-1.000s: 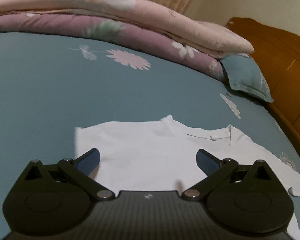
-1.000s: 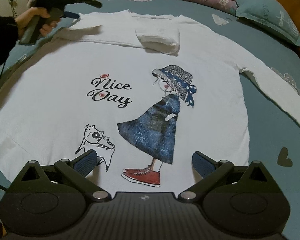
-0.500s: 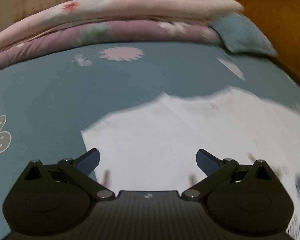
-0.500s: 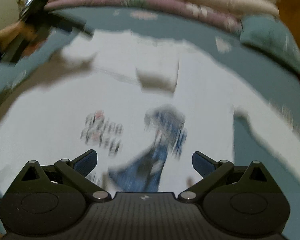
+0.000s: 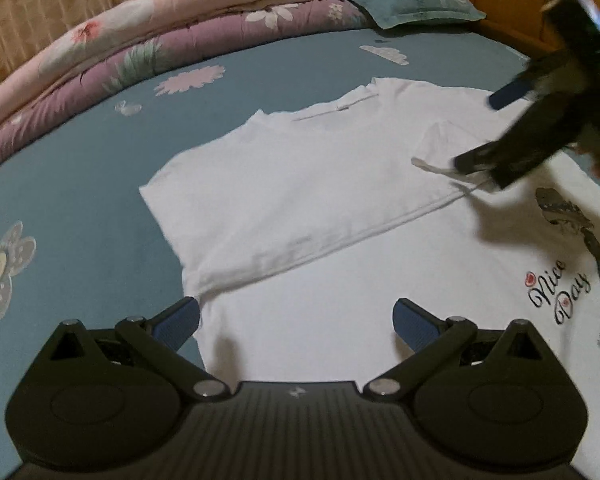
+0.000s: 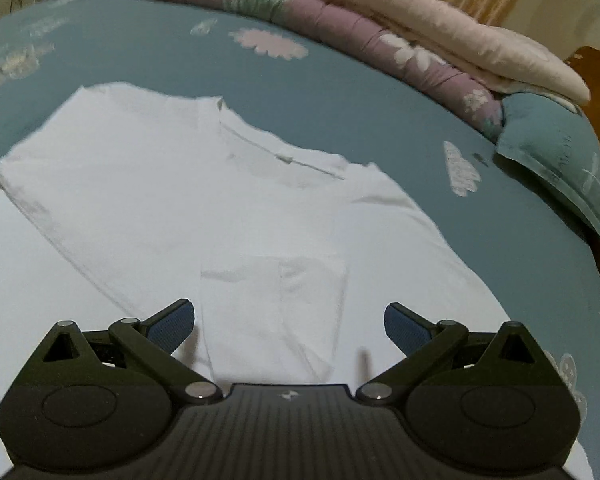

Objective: Fold clothes
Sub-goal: 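Move the right gripper toward the other sleeve of the shirt, then move the right gripper across the shirt body toward the sleeve cuff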

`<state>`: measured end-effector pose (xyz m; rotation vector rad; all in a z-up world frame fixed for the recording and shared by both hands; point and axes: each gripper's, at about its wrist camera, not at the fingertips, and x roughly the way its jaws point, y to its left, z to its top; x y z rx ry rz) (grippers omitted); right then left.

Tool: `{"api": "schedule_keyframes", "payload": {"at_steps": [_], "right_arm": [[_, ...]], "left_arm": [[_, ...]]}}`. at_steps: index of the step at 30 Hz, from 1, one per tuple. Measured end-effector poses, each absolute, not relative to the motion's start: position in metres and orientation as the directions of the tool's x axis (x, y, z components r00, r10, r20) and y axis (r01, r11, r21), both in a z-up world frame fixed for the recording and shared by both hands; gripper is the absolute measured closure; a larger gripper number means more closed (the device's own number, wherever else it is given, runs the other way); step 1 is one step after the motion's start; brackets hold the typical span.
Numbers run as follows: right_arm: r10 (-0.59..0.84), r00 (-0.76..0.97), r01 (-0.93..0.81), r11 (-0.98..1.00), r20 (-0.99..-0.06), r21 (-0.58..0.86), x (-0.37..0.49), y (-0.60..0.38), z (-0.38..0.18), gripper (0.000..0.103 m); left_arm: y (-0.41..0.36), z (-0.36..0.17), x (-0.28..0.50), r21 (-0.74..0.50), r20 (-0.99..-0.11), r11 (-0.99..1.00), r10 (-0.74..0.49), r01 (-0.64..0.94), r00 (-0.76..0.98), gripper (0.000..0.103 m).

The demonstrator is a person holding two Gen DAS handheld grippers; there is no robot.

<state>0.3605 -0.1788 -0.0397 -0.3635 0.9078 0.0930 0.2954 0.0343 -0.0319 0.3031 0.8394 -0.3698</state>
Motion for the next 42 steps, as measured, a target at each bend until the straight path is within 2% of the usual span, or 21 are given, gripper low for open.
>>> {"api": "schedule_keyframes", "payload": {"at_steps": [6, 12, 22, 24, 26, 29, 32, 34, 36, 40, 42], "right_arm": [[-0.121, 0.59, -0.241, 0.917, -0.798, -0.317, 0.375, -0.178, -0.055, 0.0], [-0.258, 0.636, -0.122, 0.897, -0.727, -0.425, 0.366, -0.216, -0.039, 0.0], [-0.349, 0.59, 0.067, 0.92, -0.728, -0.387, 0.344, -0.301, -0.026, 0.0], [-0.314, 0.611, 0.049, 0.931, -0.727, -0.362, 0.342, -0.298, -0.023, 0.0], [-0.212, 0.648, -0.019, 0.956, -0.732, -0.293, 0.341, -0.287, -0.018, 0.0], [0.015, 0.646, -0.145, 0.984, -0.763, -0.104, 0.345, -0.272, -0.024, 0.0], [0.243, 0.615, -0.268, 0.959, -0.751, 0.091, 0.349, -0.257, -0.029, 0.0], [0.273, 0.592, -0.272, 0.953, -0.758, 0.131, 0.357, -0.255, -0.041, 0.0], [0.245, 0.574, -0.213, 0.966, -0.781, 0.146, 0.368, -0.263, -0.054, 0.0], [0.275, 0.604, -0.129, 0.96, -0.748, 0.249, 0.37, -0.284, -0.054, 0.0], [0.239, 0.628, -0.113, 0.97, -0.741, 0.217, 0.361, -0.277, -0.044, 0.0]], "left_arm": [[0.045, -0.035, 0.291, 0.133, -0.768, 0.896, -0.178, 0.425, 0.616, 0.001], [0.049, -0.037, 0.291, 0.122, -0.77, 0.899, -0.182, 0.42, 0.612, 0.001], [0.04, -0.043, 0.29, 0.117, -0.778, 0.891, -0.192, 0.438, 0.598, 0.001], [0.038, -0.043, 0.29, 0.117, -0.779, 0.889, -0.194, 0.442, 0.596, 0.001], [0.037, -0.044, 0.291, 0.115, -0.78, 0.889, -0.195, 0.443, 0.594, 0.001], [0.035, -0.046, 0.292, 0.102, -0.784, 0.891, -0.201, 0.441, 0.587, 0.001], [0.035, -0.05, 0.292, 0.092, -0.793, 0.891, -0.205, 0.445, 0.574, 0.001], [0.035, -0.055, 0.29, 0.094, -0.801, 0.89, -0.198, 0.446, 0.565, 0.001], [0.037, -0.059, 0.288, 0.088, -0.809, 0.89, -0.198, 0.447, 0.554, 0.001], [0.048, -0.058, 0.288, 0.037, -0.812, 0.897, -0.231, 0.441, 0.537, 0.001], [0.051, -0.049, 0.293, 0.027, -0.791, 0.897, -0.251, 0.441, 0.557, 0.001]]}}
